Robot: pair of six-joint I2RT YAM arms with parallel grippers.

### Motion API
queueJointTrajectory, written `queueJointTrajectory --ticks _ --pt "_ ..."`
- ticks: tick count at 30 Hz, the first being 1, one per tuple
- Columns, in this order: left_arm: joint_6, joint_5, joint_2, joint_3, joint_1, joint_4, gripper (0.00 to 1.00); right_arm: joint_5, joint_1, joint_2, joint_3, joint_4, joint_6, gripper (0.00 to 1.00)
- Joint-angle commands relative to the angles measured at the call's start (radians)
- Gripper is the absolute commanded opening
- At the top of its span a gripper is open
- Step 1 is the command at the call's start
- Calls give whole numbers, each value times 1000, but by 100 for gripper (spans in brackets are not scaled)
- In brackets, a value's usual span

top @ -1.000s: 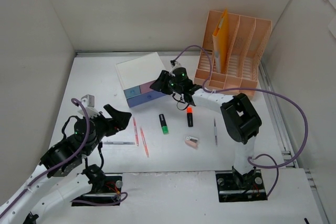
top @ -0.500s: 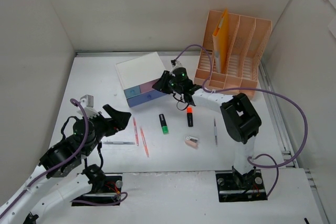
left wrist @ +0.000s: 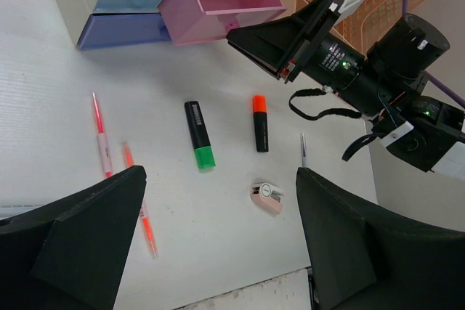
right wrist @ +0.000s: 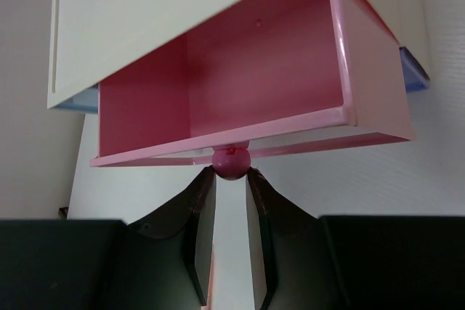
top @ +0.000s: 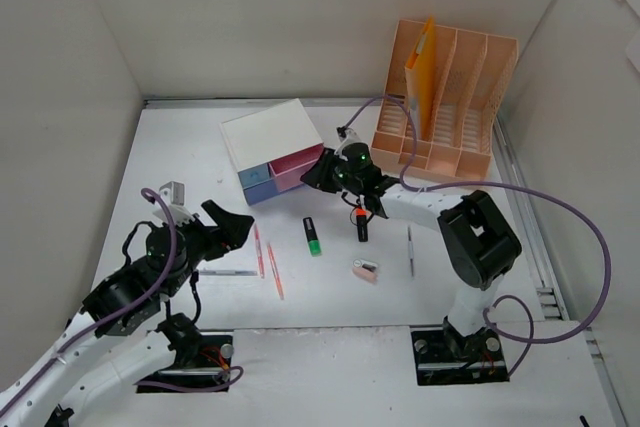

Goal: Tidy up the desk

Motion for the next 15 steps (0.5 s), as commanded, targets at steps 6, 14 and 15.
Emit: queueJointTrajectory --ticks 6,14,15 --pt "14 7 25 15 -12 78 80 24 -8 -116 -66 66 -21 9" --pt "4 1 25 14 -12 66 80 25 -9 -147 -101 53 -26 9" --pt "4 3 25 17 -12 66 80 25 -8 -150 -101 53 -26 9"
